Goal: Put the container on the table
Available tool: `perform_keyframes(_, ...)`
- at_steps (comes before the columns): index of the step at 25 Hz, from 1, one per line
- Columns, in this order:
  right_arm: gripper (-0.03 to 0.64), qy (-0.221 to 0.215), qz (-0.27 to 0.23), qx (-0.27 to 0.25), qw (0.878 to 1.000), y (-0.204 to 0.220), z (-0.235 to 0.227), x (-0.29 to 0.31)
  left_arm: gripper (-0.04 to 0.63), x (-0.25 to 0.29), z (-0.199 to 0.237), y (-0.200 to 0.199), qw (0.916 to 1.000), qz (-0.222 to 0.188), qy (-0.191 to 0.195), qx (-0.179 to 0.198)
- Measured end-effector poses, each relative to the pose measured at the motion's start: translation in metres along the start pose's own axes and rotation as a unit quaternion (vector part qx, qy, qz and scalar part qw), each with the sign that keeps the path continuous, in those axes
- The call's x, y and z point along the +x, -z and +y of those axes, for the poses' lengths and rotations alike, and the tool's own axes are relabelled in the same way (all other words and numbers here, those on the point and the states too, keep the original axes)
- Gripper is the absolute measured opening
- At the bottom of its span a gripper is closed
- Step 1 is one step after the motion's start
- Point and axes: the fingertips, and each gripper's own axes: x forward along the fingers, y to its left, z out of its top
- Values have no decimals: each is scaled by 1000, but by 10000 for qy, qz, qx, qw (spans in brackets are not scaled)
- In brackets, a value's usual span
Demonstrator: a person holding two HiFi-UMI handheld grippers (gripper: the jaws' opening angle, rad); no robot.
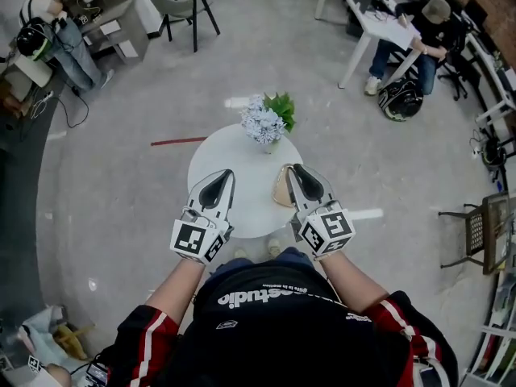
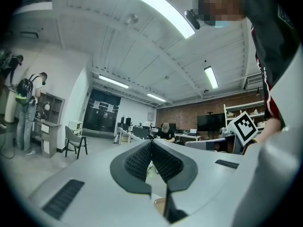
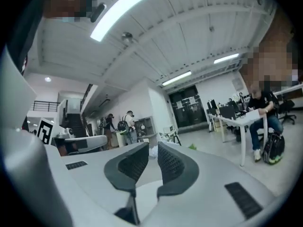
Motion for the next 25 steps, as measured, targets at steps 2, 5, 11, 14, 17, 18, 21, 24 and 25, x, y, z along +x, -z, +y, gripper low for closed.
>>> perform_keyframes(2,75,-157,-140,-339,9992,-15,18,-2,23,-5,-1,-11,10000,-7,-8,11)
perform_keyframes(5,75,-351,-299,-895,9949,-30,41,-3,23,-10,0,-20,9999,121,-68,46)
perform_keyframes(11,59,-535,-399,-1096,9917,-43,63,-5,23,-18,-1,-25,9998,169,-104,31)
perform_keyframes(14,51,-617,-399,-1116,9910,-44,70,-4,23,-19,-2,-24,9998,187,-85,-40)
perform_keyframes(17,40,-730,-390,-1066,9908,-47,76,-3,23,-18,-6,-27,9998,188,-34,-40)
perform_keyframes(18,34,-773,-381,-1061,9906,-48,79,-3,23,-19,-8,-28,9998,190,-13,-32)
perform_keyframes(21,15,-901,-347,-1058,9897,-49,86,-3,23,-21,-10,-33,9998,204,30,-40)
perform_keyframes(24,15,-994,-303,-1021,9893,-48,90,-2,23,-25,-8,-37,9998,190,23,-45)
perform_keyframes(25,15,-1006,-285,-997,9895,-48,91,-1,23,-25,-7,-38,9998,181,10,-42)
